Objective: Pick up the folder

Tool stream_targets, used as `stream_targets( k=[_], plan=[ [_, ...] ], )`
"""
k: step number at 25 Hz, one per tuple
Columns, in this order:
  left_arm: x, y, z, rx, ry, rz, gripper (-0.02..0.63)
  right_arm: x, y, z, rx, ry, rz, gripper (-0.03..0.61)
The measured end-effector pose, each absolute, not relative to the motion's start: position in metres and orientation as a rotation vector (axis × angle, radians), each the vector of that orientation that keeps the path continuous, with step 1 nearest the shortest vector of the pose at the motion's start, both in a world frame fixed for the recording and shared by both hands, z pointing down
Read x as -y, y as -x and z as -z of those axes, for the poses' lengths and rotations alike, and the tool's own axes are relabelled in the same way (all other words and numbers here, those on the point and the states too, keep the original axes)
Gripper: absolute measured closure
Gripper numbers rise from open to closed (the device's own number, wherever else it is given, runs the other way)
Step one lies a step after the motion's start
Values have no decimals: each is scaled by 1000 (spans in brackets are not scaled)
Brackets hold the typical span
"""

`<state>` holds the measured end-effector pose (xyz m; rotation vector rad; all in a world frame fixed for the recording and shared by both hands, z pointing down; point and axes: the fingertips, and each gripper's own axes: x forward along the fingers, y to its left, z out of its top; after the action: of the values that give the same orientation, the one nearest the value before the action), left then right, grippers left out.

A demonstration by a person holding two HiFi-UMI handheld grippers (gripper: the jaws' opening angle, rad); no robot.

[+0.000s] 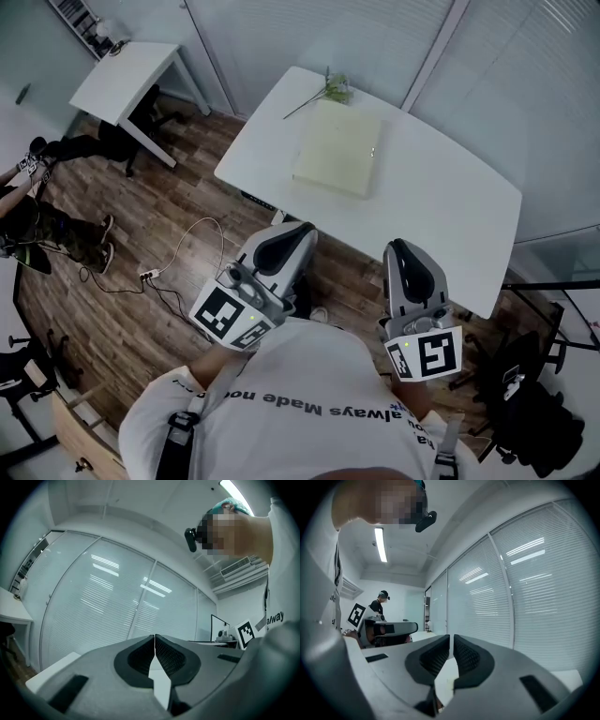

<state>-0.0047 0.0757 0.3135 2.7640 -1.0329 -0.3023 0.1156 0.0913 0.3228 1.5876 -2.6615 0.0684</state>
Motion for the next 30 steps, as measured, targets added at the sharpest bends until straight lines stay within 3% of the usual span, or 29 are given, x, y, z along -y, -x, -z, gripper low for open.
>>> stream_targets(
  k=[30],
  plan=[
    [162, 54, -326, 951, -2775, 255, 600, 144, -60, -333, 2616, -1631, -91, 548]
  ],
)
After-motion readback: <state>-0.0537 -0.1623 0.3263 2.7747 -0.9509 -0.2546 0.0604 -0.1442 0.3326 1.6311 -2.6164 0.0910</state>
